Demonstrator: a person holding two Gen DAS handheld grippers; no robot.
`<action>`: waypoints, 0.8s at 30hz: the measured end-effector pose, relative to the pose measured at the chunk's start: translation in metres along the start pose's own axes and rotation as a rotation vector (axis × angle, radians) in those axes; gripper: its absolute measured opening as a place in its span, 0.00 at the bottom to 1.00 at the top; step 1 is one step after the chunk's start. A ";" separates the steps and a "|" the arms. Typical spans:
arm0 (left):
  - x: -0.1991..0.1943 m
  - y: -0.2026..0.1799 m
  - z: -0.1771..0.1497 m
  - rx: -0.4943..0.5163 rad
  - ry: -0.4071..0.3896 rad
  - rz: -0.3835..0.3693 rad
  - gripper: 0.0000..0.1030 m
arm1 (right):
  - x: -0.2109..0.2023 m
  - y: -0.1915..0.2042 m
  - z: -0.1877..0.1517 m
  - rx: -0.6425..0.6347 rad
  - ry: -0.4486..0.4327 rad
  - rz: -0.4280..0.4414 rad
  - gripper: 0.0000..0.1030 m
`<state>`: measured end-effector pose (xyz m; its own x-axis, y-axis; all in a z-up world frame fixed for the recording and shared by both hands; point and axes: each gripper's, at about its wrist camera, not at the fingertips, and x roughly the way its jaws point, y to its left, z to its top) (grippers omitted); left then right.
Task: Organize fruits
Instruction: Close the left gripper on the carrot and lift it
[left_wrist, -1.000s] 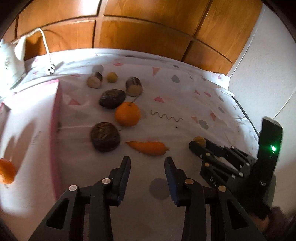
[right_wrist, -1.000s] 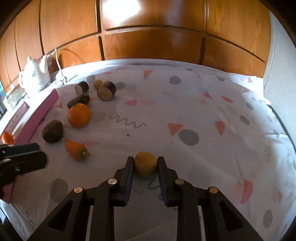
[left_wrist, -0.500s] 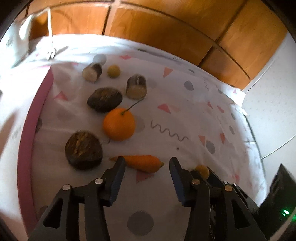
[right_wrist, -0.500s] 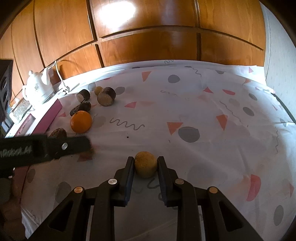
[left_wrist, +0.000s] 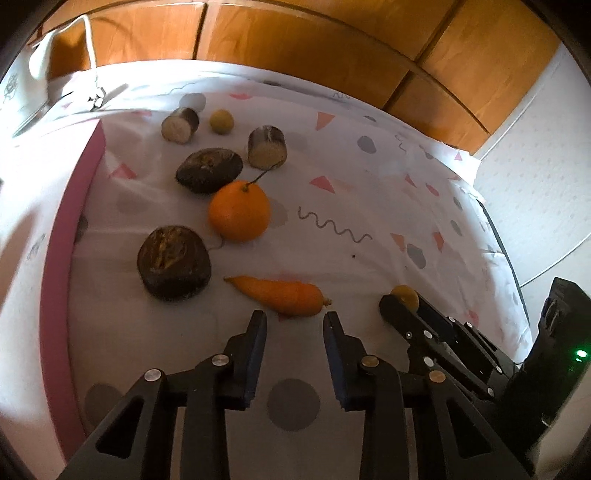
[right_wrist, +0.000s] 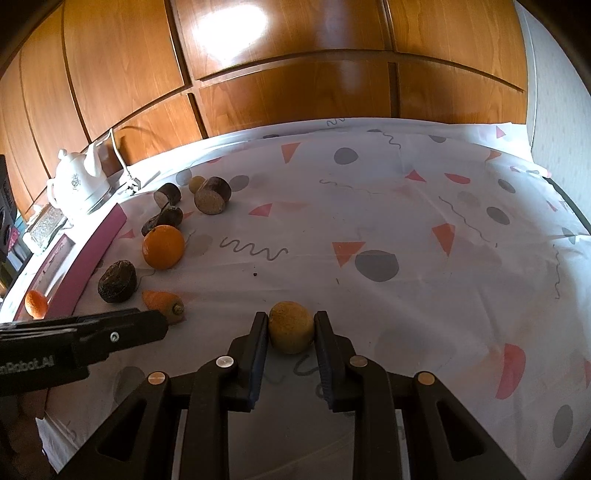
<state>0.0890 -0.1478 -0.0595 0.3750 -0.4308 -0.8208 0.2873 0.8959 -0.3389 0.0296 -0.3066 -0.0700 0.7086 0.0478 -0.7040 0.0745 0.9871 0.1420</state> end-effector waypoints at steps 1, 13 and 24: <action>-0.003 -0.001 -0.002 0.005 -0.004 0.008 0.31 | 0.000 0.000 0.000 0.002 0.000 0.002 0.24; -0.006 -0.045 0.000 0.589 0.012 0.102 0.49 | -0.001 -0.004 -0.001 0.032 -0.007 0.030 0.24; 0.018 -0.038 0.013 0.688 0.072 0.109 0.49 | 0.000 -0.006 -0.001 0.040 -0.008 0.038 0.24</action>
<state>0.0961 -0.1911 -0.0560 0.3810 -0.3132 -0.8699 0.7532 0.6508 0.0956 0.0280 -0.3123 -0.0717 0.7169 0.0842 -0.6921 0.0747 0.9777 0.1964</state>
